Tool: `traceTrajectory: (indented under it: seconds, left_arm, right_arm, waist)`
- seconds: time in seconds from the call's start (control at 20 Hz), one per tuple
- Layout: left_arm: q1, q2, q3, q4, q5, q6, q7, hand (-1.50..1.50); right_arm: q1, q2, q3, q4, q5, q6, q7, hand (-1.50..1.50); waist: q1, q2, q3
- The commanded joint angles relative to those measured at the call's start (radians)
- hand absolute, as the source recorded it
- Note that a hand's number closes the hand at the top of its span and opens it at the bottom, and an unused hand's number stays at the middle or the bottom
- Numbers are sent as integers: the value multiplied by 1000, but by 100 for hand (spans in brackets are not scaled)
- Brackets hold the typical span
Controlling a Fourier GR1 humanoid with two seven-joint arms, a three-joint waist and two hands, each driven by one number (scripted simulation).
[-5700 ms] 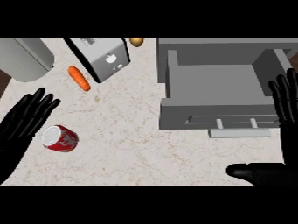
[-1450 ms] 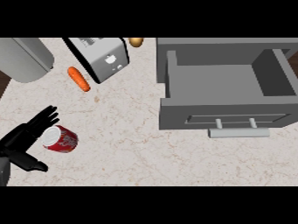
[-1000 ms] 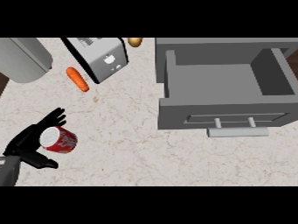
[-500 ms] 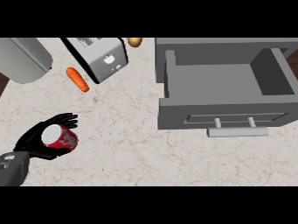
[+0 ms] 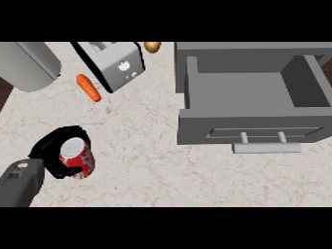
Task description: Pick up the can, place it into the drawer and close the drawer
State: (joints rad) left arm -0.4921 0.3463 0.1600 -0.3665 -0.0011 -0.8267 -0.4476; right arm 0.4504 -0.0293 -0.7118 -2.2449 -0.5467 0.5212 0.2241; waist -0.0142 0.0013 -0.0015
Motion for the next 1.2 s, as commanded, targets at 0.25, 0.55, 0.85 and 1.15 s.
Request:
traceTrajectory:
  seconds: [0.25, 0.55, 0.85, 1.15]
  left_arm:
    - [25, -166, 181, -88, 182, 341, -60, 150]
    - [3, -294, 192, -300, 238, 572, 45, 150]
    - [-31, -341, 109, -611, 252, 727, 232, 150]
    - [-13, -346, -53, -837, 271, 923, 384, 150]
  right_arm:
    - [20, 28, -19, 12, 14, 10, -37, -150]
    - [30, 28, 0, -59, 12, -45, 10, -150]
    - [42, 26, -19, -31, -23, -14, 23, -150]
    - [46, 15, -24, -55, -51, -15, 25, -150]
  waist:
    - [29, -13, 4]
    - [35, -15, 4]
    - [29, -14, 3]
    - [10, -7, 2]
